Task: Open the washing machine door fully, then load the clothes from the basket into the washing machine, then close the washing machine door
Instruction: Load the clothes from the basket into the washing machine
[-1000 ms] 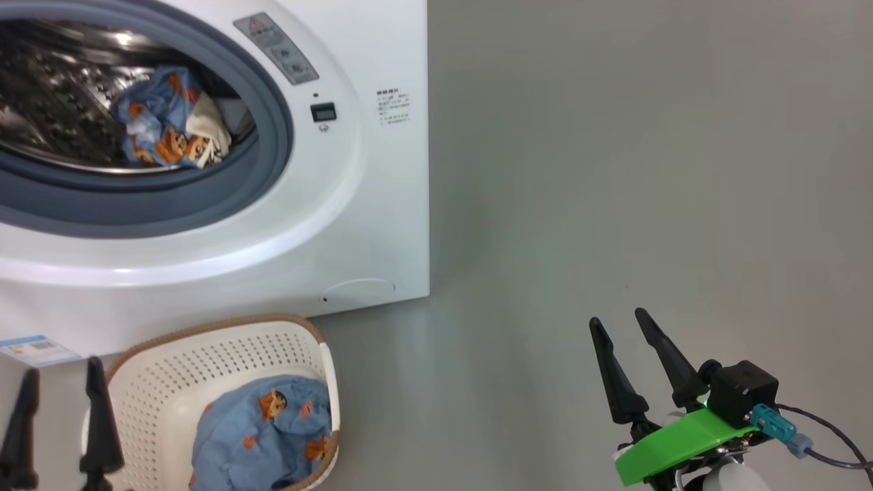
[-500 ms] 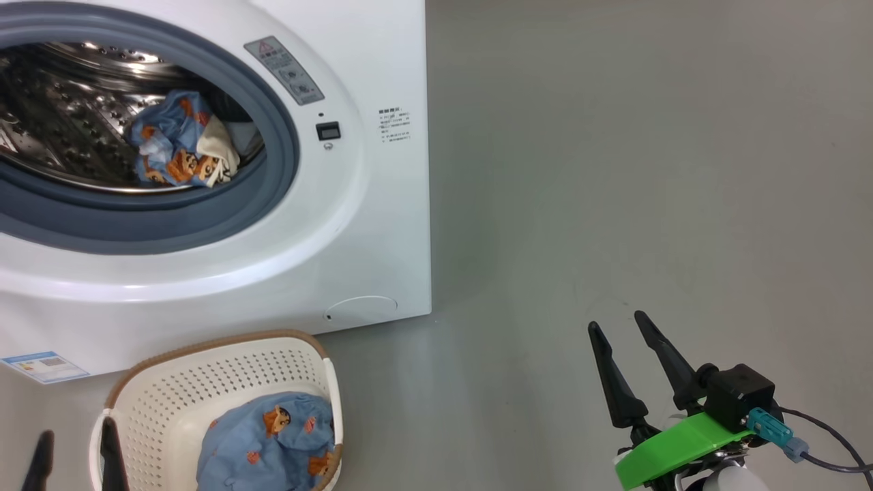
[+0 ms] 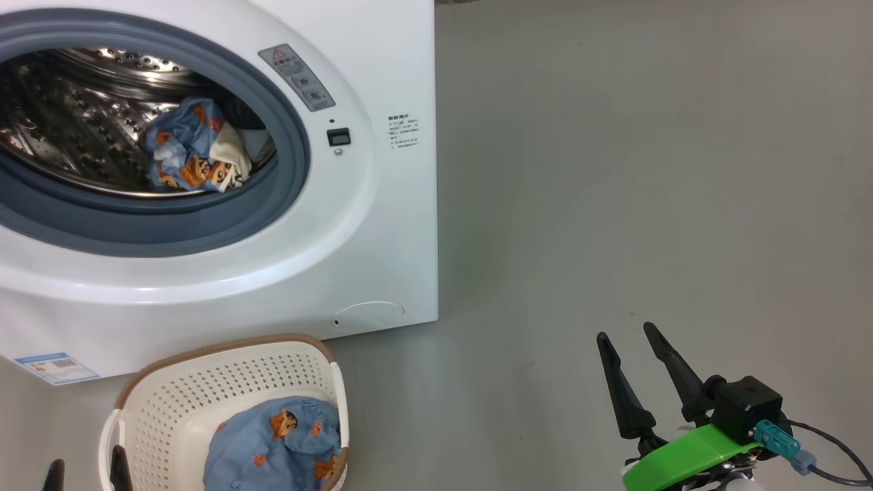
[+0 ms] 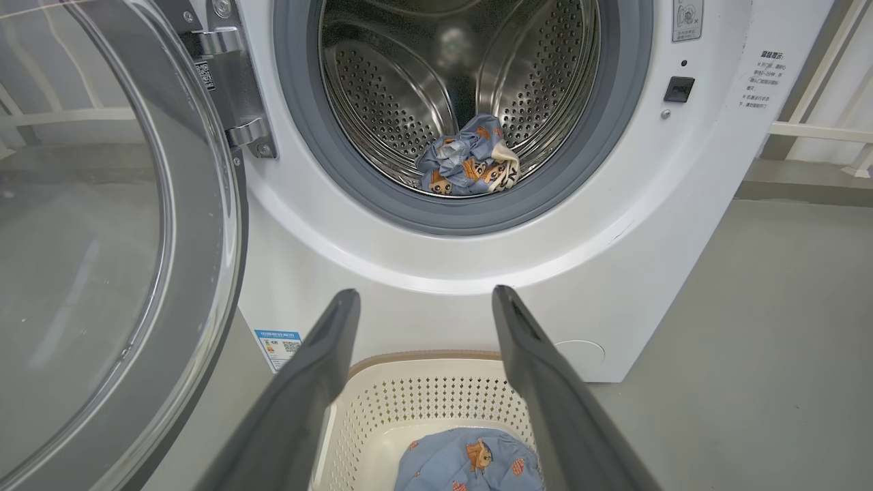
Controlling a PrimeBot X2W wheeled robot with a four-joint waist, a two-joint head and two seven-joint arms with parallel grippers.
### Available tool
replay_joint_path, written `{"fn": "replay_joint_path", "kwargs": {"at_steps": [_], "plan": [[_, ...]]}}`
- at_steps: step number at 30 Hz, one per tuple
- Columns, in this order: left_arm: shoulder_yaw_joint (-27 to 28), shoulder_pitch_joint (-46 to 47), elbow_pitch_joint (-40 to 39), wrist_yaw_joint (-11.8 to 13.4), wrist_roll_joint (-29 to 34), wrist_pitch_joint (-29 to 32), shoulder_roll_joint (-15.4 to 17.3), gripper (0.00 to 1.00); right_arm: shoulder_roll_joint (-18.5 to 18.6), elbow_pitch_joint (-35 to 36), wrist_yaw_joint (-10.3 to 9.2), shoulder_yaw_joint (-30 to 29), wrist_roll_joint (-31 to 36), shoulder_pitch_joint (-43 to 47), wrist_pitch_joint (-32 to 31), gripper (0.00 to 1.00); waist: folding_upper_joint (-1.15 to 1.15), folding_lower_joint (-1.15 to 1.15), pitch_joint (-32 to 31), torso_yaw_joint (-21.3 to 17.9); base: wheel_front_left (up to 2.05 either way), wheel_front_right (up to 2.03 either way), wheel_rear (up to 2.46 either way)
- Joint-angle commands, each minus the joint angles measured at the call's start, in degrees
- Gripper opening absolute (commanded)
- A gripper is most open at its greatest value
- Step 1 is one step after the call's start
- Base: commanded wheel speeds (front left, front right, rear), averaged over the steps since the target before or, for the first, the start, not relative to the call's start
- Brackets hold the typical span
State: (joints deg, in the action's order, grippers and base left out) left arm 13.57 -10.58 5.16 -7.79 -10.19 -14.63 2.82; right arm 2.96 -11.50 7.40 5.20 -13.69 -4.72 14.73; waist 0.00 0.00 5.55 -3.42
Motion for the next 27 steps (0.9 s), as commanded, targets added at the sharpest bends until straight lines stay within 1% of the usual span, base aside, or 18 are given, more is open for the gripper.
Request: {"fn": "replay_joint_path", "kwargs": {"at_steps": [1, 15, 27], "plan": [[2.07, 0.53, -0.91, 0.31, 0.23, -0.37, 0.36, 1.00, -0.08, 1.70, 0.09, 1.30, 0.70, -0.47, 0.27, 1.00, 0.00, 0.00, -0.03, 0.16, 0.00, 0.00, 0.00], [1.74, -0.35, 0.66, 0.31, 0.56, -0.37, 0.09, 1.00, -0.08, 1.85, 0.09, 0.63, 1.25, 0.06, 0.27, 1.00, 0.00, 0.00, -1.23, 0.85, 0.00, 0.00, 0.00], [0.92, -1.39, 1.53, 0.93, -0.17, -0.37, 0.07, 1.00, -0.08, 2.04, 0.09, 0.46, 1.27, 0.48, 0.27, 1.00, 0.00, 0.00, -1.42, 1.37, 0.00, 0.00, 0.00]]}}
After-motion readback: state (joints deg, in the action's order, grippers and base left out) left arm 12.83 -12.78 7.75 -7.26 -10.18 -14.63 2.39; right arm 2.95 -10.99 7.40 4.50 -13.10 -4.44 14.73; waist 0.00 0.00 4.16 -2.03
